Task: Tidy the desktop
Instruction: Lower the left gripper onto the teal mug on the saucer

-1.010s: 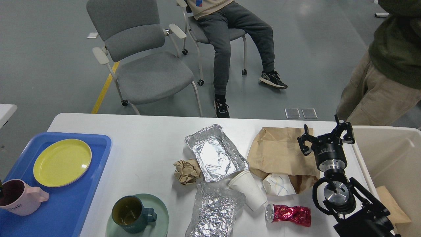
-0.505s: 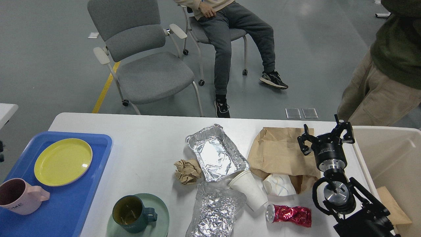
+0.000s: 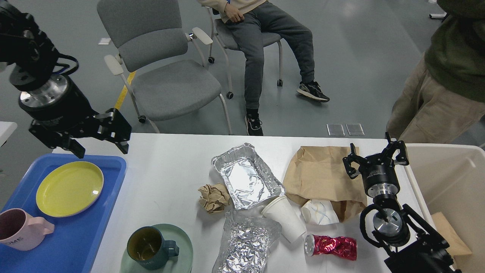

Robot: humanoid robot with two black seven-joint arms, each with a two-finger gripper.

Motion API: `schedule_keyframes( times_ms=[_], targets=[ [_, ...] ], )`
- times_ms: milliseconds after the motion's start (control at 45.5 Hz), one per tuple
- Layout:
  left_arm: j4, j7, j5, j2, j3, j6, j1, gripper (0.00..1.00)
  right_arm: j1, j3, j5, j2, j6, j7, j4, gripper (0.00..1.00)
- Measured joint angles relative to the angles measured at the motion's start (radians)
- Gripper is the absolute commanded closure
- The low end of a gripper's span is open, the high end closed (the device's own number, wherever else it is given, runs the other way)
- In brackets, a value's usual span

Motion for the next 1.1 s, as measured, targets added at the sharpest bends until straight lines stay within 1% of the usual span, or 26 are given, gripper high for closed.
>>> schedule_keyframes(
  times_ms=[88,154,198,307,417,593,725,812,966,1098],
  targets=[
    [-0.101,0.070,-0.052,-0.013,-0.033,0.084,-0.055,0.09,0.000,0.000,0.000,0.000,0.000,0.000,0.000,0.00],
    [-0.144,0.092,-0.069,-0.019,-0.038,0.127,-0.074,0.09,0.000,0.000,0.000,0.000,0.000,0.000,0.000,0.00],
    [-0.159,0.097,-0.072,-0.021,-0.037,0.140,-0.078,0.09,0.000,0.000,0.000,0.000,0.000,0.000,0.000,0.00],
    [-0.175,0.101,-0.075,-0.017,-0.027,0.147,-0.073,0.09,0.000,0.000,0.000,0.000,-0.001,0.000,0.000,0.00],
    [-0.178,0.101,-0.075,-0.009,-0.022,0.134,-0.048,0.09,0.000,0.000,0.000,0.000,-0.001,0.000,0.000,0.00],
    [-0.177,0.094,-0.075,-0.003,-0.011,0.133,0.007,0.08,0.000,0.000,0.000,0.000,-0.001,0.000,0.000,0.00],
    [-0.169,0.087,-0.075,0.005,-0.005,0.150,0.067,0.09,-0.001,0.000,0.000,0.000,-0.001,0.000,0.002,0.00],
    [-0.168,0.086,-0.072,0.025,-0.004,0.188,0.125,0.11,-0.001,0.000,0.000,0.000,-0.001,0.000,0.002,0.00],
    [-0.153,0.090,-0.037,0.049,-0.012,0.307,0.261,0.12,-0.001,0.000,0.000,0.000,-0.001,0.000,0.002,0.00],
    [-0.108,0.090,0.010,0.050,-0.035,0.402,0.410,0.12,-0.001,0.000,0.000,0.000,-0.001,0.000,0.002,0.00]
  ],
)
